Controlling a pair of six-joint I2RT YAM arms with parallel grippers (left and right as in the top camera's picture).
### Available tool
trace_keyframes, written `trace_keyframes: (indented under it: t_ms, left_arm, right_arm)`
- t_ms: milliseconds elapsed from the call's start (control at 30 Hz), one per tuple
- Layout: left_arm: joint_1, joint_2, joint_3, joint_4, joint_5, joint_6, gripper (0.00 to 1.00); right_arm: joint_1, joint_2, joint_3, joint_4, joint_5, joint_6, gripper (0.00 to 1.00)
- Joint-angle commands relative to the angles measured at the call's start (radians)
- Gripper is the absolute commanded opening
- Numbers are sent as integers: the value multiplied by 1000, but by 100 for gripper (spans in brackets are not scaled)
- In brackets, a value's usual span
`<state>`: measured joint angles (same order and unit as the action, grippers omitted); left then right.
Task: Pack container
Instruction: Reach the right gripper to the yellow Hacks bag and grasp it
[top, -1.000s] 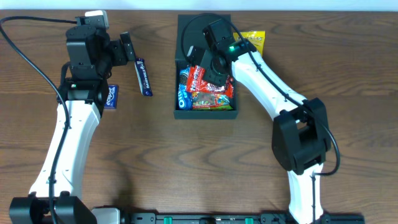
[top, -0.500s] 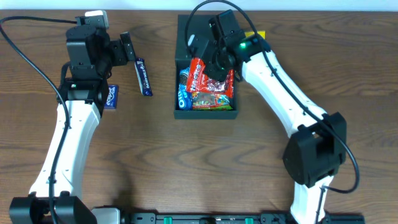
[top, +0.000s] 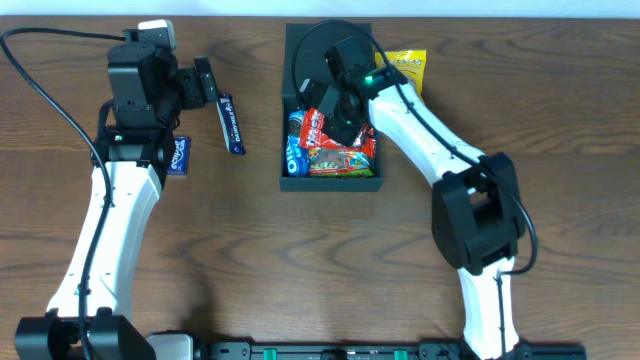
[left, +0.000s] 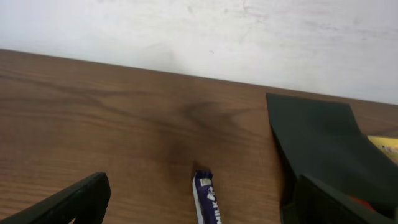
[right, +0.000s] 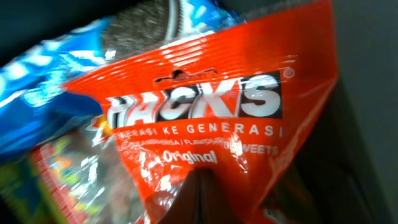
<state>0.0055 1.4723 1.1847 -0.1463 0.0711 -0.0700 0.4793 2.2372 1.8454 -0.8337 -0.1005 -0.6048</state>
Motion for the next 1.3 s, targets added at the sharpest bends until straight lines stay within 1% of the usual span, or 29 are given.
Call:
trace_keyframes:
  t_ms: [0,167,300,367,433,533,667,767,833,867,900,967,1033,1100,1167,1233,1267]
  left_arm:
    - [3,-18,19,-8,-4,15,95]
    - [3,-18,19,-13,-4,15,95]
    - [3,-18,19,-15,-4,15,95]
    - [3,-18,19,-15,-4,15,95]
    - [3,-18,19,-15,-4,15,95]
    - [3,-18,19,-15,-4,15,95]
    - [3,-18,19,-15,-4,15,95]
    - [3,-18,19,-15,-4,15,95]
    - [3,-18,19,-15,-4,15,95]
    - [3,-18,19,-15,-4,15,95]
    - [3,-18,19,-15,-4,15,95]
    - [3,-18,19,-15,-4,15,95]
    - [3,-18,19,-15,-4,15,95]
    - [3,-18,19,-15,-4,15,95]
    - [3,-18,19,-15,-4,15,95]
    - [3,-18,19,-15,-4,15,95]
    - [3,-18,19,-15,-4,15,95]
  right_arm:
    - [10,43,4,19,86,66,2]
    - [12,63,4,38,80,66,2]
    - [12,62,4,33,36,66,1]
    - [13,39,5,21,-1,66,1]
    - [13,-22,5,18,-24,66,1]
    - [6,-117,5,68,-23,79,1]
    - [-41,-196,5,198,-15,198,2]
    - [-93,-203,5,266,-12,298,2]
    - [-148,-197,4,287,3,389,2]
    - [-173,-193,4,291,8,427,7]
    - [-203,-187,4,293,12,466,29]
    - [-237,-175,4,291,31,497,51]
    - [-273,-154,4,288,42,524,60]
    - [-291,-128,4,287,45,526,66]
    - [-299,-92,4,285,45,530,69]
    - [-301,-55,4,280,73,531,70]
    - [-301,-26,4,280,113,561,74]
